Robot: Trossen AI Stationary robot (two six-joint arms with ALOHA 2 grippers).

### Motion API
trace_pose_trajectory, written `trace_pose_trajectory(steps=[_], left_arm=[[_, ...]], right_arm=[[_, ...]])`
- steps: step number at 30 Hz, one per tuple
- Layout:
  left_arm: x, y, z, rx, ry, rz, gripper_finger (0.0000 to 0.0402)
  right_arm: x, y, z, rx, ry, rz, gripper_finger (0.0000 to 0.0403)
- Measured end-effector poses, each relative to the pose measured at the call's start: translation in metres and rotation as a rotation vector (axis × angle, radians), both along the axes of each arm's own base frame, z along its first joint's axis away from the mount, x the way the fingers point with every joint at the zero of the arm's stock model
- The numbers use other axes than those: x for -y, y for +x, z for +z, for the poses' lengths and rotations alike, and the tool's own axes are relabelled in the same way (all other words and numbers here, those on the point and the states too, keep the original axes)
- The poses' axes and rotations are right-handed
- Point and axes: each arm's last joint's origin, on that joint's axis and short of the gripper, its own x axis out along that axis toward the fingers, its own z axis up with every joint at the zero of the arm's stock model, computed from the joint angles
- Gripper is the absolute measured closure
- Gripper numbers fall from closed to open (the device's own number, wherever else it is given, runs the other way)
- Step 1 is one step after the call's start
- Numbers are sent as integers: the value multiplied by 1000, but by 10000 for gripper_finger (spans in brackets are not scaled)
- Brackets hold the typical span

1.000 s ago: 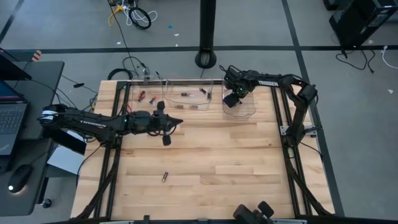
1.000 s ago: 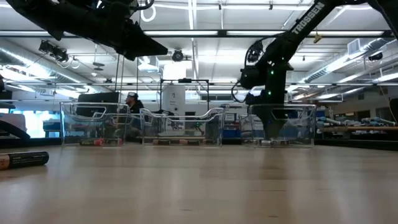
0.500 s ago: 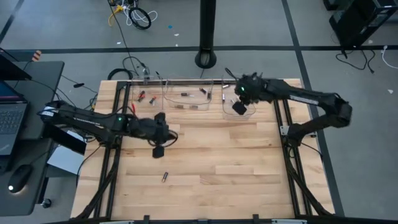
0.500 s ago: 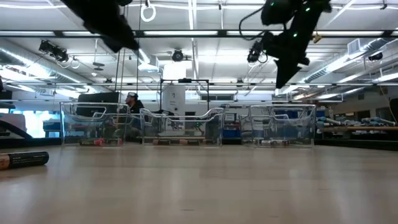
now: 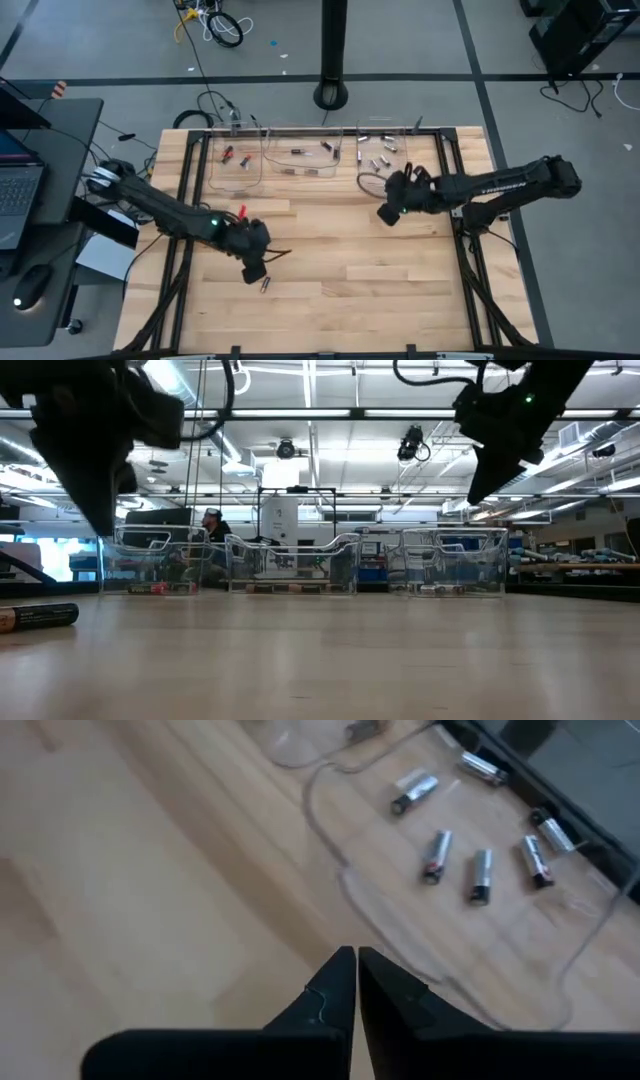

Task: Sort batteries
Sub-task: Put the black battery into the right transparent bin

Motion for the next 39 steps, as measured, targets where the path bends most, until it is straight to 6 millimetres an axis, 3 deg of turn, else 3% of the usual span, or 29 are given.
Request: trace_pose_trajectory(steps=[9, 14, 23, 32, 39], left_arm=[[13, 19, -26, -137, -172, 69, 368], [19, 28, -35, -153, -271, 106, 320], [28, 27, -42, -155, -244, 213, 239], [44, 23, -41, -95, -251, 334, 229], [55, 23, -56, -113, -237, 396, 229]], right_arm=[[-31, 4, -8, 15, -52, 53, 393], [-36, 3, -7, 35, -51, 60, 380], [-36, 3, -7, 24, -84, 78, 393], [-35, 4, -6, 12, -98, 100, 386], [-35, 4, -6, -3, -109, 123, 387]])
